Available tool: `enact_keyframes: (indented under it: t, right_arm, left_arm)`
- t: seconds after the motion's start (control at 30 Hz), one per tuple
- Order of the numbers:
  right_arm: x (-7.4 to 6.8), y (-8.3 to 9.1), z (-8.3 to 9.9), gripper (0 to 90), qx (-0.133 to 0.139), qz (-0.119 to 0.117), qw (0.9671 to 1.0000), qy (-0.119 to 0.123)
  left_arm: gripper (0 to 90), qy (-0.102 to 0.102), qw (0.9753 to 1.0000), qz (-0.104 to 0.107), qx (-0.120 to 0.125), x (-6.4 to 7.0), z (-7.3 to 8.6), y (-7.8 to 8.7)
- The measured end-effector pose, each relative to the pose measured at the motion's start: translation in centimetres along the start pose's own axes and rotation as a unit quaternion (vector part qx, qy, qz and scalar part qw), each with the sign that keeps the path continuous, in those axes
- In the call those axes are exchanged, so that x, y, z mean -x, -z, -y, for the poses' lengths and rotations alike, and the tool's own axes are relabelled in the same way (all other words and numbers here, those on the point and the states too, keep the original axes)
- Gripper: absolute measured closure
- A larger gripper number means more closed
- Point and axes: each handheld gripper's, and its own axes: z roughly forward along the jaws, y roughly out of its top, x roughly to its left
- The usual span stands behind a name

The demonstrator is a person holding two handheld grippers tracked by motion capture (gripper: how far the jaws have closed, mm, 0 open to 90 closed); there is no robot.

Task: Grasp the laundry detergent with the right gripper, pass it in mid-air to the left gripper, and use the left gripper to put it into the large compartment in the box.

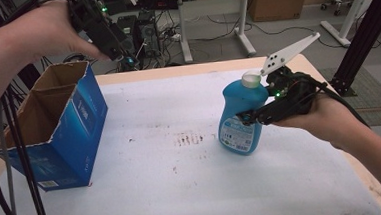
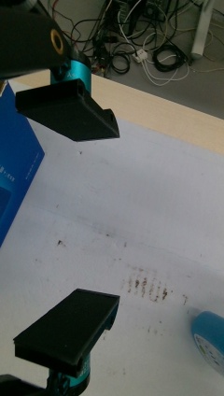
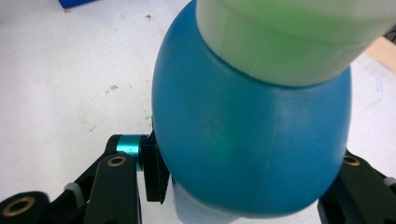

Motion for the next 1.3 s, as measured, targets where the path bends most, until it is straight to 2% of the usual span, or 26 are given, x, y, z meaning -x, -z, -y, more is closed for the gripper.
enact_keyframes:
  t: [0.17,0.37,0.5,0.6,0.8,0.87,0.9,0.93,0.97,1.07,1.13,1.3]
  right_arm:
    - [0.4,1.0,-1.2,45.0,0.003,-0.005,0.9998,0.020]
    - [0.7,1.7,-3.6,45.0,0.000,-0.037,0.9983,0.046]
    - [0.8,1.9,-5.7,45.0,0.003,-0.068,0.9955,0.066]
    - [0.8,1.9,-6.6,45.0,0.004,-0.079,0.9940,0.075]
    - [0.2,1.5,-9.3,45.0,-0.006,-0.101,0.9890,0.109]
    - [-0.1,1.3,-10.3,45.0,-0.007,-0.105,0.9868,0.123]
    - [-0.4,1.2,-11.2,45.1,-0.005,-0.116,0.9849,0.129]
    - [-0.5,1.1,-11.7,45.1,-0.004,-0.121,0.9841,0.130]
    - [-0.5,1.1,-11.7,45.1,-0.004,-0.121,0.9841,0.130]
    - [-1.3,0.5,-13.4,45.0,0.001,-0.137,0.9798,0.146]
    - [-1.5,0.3,-13.7,45.1,0.002,-0.140,0.9789,0.149]
    - [-2.5,-0.9,-15.0,45.1,-0.003,-0.157,0.9742,0.162]
  left_arm:
    - [17.2,-0.010,0.9999,0.006,0.007,0.2,-0.4,0.2]
    - [17.2,-0.027,0.9993,0.018,0.018,0.7,-1.1,0.8]
    - [17.2,-0.038,0.9984,0.031,0.028,1.2,-1.8,1.4]
    - [17.2,-0.051,0.9974,0.041,0.031,1.8,-2.4,1.8]
    - [17.2,-0.080,0.9937,0.068,0.040,3.0,-3.7,2.4]
    - [17.2,-0.093,0.9916,0.081,0.038,3.4,-4.2,2.5]
    - [17.2,-0.097,0.9901,0.092,0.042,3.9,-4.5,2.6]
    - [17.2,-0.097,0.9901,0.092,0.042,3.9,-4.5,2.6]
    - [17.2,-0.103,0.9890,0.097,0.042,4.0,-4.7,2.6]
    - [17.2,-0.123,0.9855,0.110,0.040,4.8,-5.3,2.8]
    - [17.2,-0.127,0.9847,0.112,0.040,5.0,-5.5,2.9]
    - [17.2,-0.136,0.9834,0.115,0.036,5.4,-5.7,2.8]
